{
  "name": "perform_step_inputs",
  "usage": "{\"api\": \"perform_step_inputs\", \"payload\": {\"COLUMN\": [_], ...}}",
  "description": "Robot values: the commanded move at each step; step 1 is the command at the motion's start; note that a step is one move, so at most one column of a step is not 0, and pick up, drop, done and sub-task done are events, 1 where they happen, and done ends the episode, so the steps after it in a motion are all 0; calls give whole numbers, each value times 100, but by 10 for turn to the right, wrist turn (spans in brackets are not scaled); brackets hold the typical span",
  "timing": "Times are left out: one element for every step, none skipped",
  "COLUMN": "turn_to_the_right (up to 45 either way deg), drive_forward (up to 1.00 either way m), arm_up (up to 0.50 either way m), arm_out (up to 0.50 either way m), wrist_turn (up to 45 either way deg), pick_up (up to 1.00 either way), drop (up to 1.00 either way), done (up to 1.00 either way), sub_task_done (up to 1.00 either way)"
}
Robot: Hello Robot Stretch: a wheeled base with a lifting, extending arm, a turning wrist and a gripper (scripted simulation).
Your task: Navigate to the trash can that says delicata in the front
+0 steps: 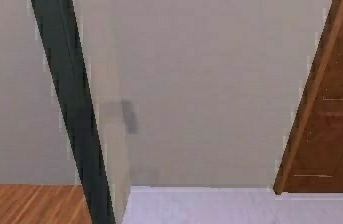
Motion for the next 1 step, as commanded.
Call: {"api": "perform_step_inputs", "payload": {"turn_to_the_right": [30], "drive_forward": [0], "arm_up": [0], "arm_out": [0], "wrist_turn": [0], "pick_up": [0], "drop": [0], "done": [0], "sub_task_done": [0]}}
